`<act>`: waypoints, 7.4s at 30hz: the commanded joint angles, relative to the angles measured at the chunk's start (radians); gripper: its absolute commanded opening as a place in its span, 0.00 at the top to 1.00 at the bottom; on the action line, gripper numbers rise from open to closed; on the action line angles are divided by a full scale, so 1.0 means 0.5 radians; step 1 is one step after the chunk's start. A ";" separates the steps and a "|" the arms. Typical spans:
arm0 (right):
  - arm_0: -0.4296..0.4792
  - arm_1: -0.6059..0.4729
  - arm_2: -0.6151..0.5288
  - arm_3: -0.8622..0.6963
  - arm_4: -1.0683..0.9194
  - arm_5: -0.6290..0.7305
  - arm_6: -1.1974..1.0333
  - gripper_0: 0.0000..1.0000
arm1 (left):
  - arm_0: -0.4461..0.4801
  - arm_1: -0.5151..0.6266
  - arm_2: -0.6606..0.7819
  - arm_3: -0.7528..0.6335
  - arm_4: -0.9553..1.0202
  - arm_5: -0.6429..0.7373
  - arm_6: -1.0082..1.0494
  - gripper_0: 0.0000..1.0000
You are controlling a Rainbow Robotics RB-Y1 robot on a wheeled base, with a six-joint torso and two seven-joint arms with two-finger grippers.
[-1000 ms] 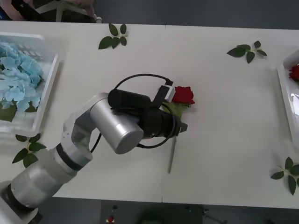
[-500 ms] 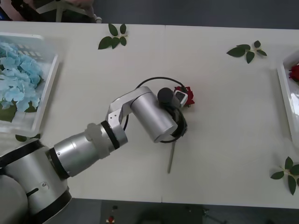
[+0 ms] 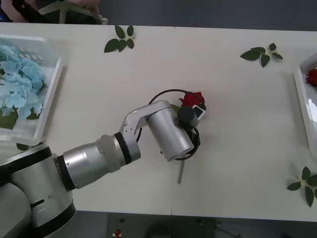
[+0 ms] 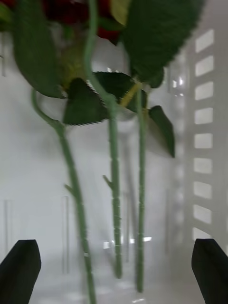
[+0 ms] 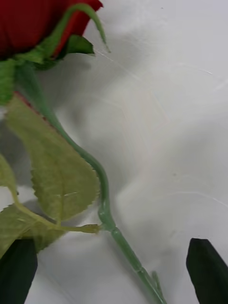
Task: Put the red flowers into the right box and the blue flowers into the left box
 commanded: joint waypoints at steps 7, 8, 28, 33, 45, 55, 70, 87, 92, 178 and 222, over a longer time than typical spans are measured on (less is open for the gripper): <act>0.136 -0.164 -0.047 -0.786 -0.535 -0.079 0.134 0.03 | -0.206 -0.042 -0.230 0.095 0.045 -0.020 -0.041 0.21; 0.148 -0.185 -0.047 -0.885 -0.593 -0.091 0.144 0.03 | -0.206 -0.042 -0.230 0.095 0.045 -0.023 -0.041 0.31; 0.145 0.207 -0.759 -1.087 -1.882 0.940 1.417 0.02 | -0.209 0.080 -0.209 0.009 0.011 -0.023 -0.028 1.00; 0.148 0.434 -0.952 -0.879 -1.937 1.262 1.681 0.02 | -0.157 0.320 -0.028 -0.289 0.100 -0.029 0.005 1.00; 0.148 0.821 -1.232 -0.434 -2.041 1.627 2.161 0.02 | 0.211 0.568 1.141 -1.093 0.833 -0.232 -0.028 1.00; 0.145 1.069 -1.235 -0.382 -2.179 1.704 2.161 0.02 | 0.061 0.154 1.546 -1.028 0.864 -0.499 -0.078 1.00; -0.042 1.456 -1.051 -0.529 -2.201 1.366 2.161 0.03 | -0.068 -0.039 1.448 -0.758 0.631 -0.888 -0.121 1.00; -0.247 1.588 -0.891 -0.529 -2.173 0.937 2.161 0.04 | -0.065 0.068 1.325 -0.755 0.827 -1.048 -0.117 1.00; -0.290 1.616 -0.891 -0.529 -2.173 0.912 2.161 0.06 | -0.040 0.099 1.246 -0.758 0.839 -1.048 -0.136 1.00; -0.425 0.404 -0.925 -0.201 -1.007 1.648 0.628 1.00 | 0.681 1.173 1.325 -1.550 1.803 -0.591 -0.814 0.00; -0.428 -0.044 -0.719 1.165 -0.728 0.878 1.276 0.20 | 0.874 1.857 0.880 -1.949 2.011 -1.100 -1.434 0.00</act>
